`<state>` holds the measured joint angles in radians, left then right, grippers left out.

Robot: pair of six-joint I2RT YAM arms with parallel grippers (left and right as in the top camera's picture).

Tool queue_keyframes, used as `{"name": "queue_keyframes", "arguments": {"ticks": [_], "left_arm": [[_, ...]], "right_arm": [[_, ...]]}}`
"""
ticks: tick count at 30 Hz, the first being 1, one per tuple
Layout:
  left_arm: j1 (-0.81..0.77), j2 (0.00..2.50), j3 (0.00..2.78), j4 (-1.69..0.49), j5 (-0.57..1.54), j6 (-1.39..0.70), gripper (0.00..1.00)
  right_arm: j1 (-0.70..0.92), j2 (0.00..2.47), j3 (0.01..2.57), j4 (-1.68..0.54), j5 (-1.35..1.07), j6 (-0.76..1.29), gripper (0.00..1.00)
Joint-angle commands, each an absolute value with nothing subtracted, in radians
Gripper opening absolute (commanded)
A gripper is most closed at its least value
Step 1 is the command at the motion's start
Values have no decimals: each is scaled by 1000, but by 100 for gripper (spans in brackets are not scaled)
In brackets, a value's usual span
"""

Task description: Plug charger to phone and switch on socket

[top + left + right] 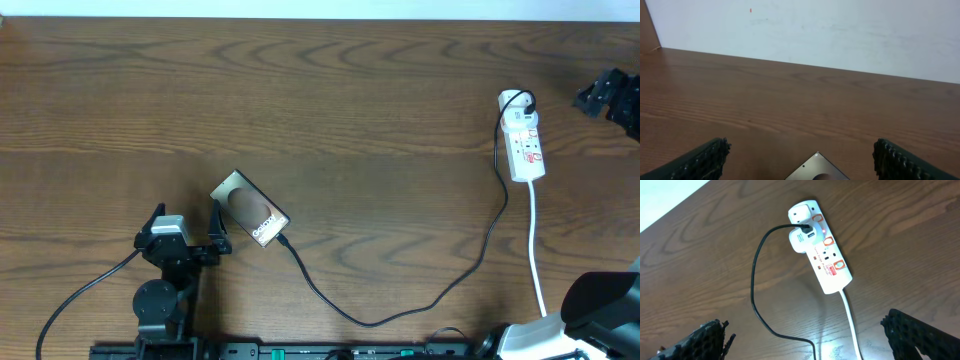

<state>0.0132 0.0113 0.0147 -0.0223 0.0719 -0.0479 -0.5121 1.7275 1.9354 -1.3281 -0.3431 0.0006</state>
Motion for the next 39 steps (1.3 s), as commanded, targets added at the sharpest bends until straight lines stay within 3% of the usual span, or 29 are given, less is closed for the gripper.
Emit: {"name": "queue_keyframes", "arguments": {"ticks": [1,32,39], "left_arm": [[19,5,4,-66,83,-42,94],[19,5,4,-66,83,-42,94],[19,5,4,-66,83,-42,94]], "right_arm": [[-510,1723,1943,-1331,-346,14,99],[-510,1723,1943,-1332,-344,14,99],[-476,1722,1895,-1186,-351,84,99]]}}
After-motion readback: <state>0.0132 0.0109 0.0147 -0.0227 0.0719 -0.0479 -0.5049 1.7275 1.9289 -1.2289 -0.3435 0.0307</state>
